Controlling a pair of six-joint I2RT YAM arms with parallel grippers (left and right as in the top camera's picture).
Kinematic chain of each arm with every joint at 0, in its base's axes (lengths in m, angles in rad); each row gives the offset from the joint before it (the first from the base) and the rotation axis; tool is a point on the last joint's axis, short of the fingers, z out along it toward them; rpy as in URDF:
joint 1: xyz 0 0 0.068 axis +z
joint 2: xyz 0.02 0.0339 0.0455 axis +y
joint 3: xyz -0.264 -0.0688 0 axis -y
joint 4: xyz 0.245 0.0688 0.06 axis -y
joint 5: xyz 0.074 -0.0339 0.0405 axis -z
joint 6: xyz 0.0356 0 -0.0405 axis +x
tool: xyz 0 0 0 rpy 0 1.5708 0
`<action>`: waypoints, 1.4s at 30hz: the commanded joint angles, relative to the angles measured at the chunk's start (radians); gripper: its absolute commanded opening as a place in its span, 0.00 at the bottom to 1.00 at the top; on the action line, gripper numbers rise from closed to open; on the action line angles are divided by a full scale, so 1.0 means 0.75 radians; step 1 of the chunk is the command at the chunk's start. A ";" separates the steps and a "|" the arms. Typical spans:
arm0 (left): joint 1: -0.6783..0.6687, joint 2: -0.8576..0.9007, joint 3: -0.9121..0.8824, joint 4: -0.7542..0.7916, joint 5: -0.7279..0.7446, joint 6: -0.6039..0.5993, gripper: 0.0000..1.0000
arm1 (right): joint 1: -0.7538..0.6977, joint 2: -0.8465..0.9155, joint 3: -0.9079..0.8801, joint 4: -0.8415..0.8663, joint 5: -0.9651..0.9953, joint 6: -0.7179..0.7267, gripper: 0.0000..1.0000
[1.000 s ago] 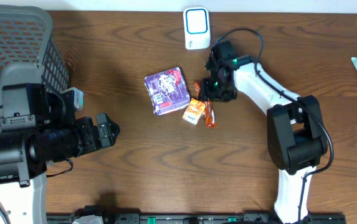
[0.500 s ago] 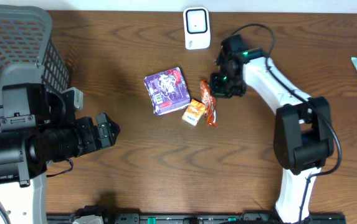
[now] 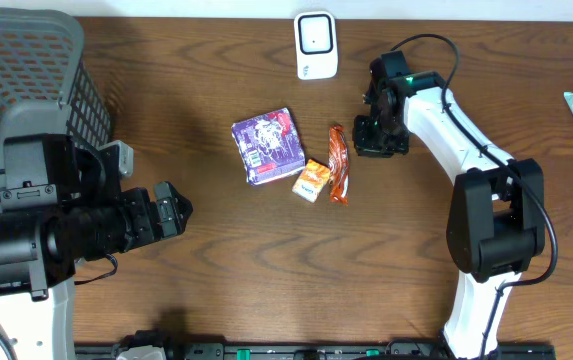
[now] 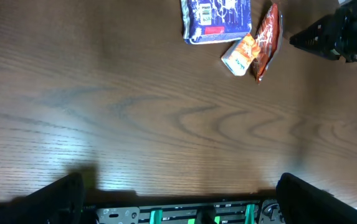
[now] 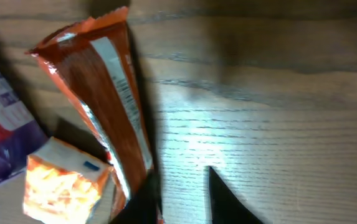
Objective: Scan the item barcode
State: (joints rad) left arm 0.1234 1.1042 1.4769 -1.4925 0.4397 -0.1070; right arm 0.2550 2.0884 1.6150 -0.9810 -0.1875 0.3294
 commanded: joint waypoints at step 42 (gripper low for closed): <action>0.005 0.002 -0.003 -0.004 0.006 0.007 0.98 | -0.010 -0.008 -0.097 0.063 -0.314 0.048 0.01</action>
State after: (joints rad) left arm 0.1234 1.1042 1.4769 -1.4925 0.4397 -0.1066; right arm 0.3321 2.1201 1.5379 -0.9321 -0.2546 0.4141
